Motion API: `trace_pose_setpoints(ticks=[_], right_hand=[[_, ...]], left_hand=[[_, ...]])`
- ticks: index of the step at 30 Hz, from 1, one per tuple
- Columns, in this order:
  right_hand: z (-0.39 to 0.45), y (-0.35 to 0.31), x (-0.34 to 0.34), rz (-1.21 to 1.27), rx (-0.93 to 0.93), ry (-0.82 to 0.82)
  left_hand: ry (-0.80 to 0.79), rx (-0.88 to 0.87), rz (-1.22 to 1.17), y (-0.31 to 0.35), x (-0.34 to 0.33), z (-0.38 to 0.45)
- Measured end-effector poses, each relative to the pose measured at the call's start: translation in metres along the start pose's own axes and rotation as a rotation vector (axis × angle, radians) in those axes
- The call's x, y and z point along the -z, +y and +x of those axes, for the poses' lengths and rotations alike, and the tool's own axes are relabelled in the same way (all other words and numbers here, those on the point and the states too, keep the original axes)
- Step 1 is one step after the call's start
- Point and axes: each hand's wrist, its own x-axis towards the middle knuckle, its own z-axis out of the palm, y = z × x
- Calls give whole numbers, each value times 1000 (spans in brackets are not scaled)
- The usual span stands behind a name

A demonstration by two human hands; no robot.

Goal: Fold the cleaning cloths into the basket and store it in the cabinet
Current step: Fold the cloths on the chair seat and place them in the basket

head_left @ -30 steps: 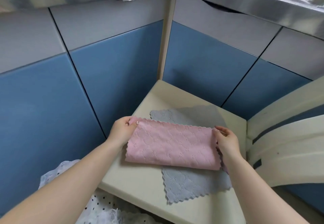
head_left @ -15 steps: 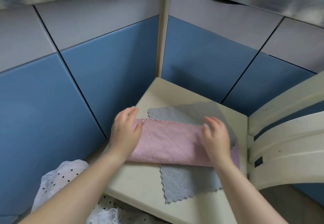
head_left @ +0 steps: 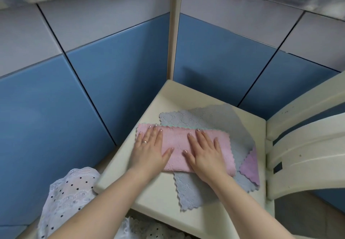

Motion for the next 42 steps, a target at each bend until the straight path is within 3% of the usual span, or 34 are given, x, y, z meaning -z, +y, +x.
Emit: trace_pose_setpoints(ticks=[8, 12, 15, 22, 27, 34, 38, 42], right_hand=[[-10, 37, 15, -66, -131, -36], [19, 24, 33, 24, -1, 132], [52, 0, 43, 52, 135, 51], [88, -22, 55, -10, 144, -48], [78, -21, 71, 21, 237, -79], [47, -21, 145, 62, 343, -80], [33, -20, 183, 226, 290, -42], [22, -17, 196, 659, 130, 36]], left_hand=[[-61, 86, -12, -34, 8, -8], [23, 63, -101, -36, 18, -12], [74, 47, -194, -34, 28, -17], [69, 80, -356, -39, 33, -26], [142, 105, -511, -38, 34, -31], [229, 285, -861, -32, 51, -39], [176, 310, -1031, -21, 59, -42], [0, 301, -1443, 7, 70, -33]])
